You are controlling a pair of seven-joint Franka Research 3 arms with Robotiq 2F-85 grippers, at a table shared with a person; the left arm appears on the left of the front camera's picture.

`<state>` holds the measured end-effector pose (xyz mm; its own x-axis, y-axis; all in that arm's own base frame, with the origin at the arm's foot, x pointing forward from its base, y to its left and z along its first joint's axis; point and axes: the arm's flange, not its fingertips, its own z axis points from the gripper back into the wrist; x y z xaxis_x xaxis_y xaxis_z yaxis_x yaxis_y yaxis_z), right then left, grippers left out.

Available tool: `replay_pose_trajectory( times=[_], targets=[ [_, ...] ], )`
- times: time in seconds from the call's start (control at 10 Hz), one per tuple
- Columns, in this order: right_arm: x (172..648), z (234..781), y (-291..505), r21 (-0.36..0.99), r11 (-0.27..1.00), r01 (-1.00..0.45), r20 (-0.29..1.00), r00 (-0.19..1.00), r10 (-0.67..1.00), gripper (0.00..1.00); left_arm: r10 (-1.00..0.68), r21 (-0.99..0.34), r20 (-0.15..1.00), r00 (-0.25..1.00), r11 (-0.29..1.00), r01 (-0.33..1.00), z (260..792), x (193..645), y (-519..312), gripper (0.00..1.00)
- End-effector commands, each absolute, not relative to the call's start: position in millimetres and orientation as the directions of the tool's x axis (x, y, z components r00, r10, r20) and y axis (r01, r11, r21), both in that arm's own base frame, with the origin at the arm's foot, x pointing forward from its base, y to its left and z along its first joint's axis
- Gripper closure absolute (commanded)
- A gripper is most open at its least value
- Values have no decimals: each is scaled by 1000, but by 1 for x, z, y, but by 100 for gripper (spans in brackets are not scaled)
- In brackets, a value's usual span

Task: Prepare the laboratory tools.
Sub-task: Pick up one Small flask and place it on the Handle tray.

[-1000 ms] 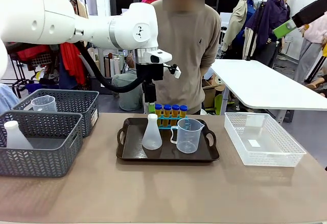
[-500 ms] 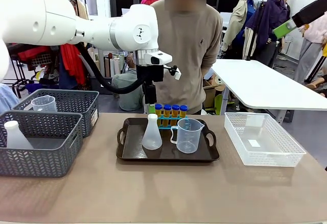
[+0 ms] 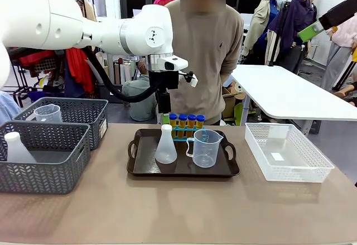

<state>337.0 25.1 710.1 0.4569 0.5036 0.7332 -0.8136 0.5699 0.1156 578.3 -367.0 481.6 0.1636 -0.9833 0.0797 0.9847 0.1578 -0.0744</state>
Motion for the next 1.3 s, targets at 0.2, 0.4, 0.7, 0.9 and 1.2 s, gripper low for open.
replay_pose_trajectory(
  times=[0.2, 0.4, 0.7, 0.9, 1.2],
  targets=[
    [338, 712, 26, 119, 558, -821, 747, 444, 495, 0, -958, -69, 149, 244, 236, 969, 537, 563, -322, 0],
    [338, 712, 26, 119, 558, -821, 747, 444, 495, 0, -931, -68, 233, 283, 274, 959, 577, 552, -298, 0],
    [338, 712, 26, 119, 558, -821, 747, 444, 495, 0, -836, -37, 367, 408, 425, 905, 636, 535, -262, 0],
    [338, 712, 26, 119, 558, -821, 747, 444, 495, 0, -773, -24, 454, 444, 487, 873, 661, 522, -243, 0],
    [338, 712, 26, 119, 558, -821, 747, 444, 495, 0, -702, -10, 600, 383, 472, 881, 697, 504, -196, 0]
  ],
)
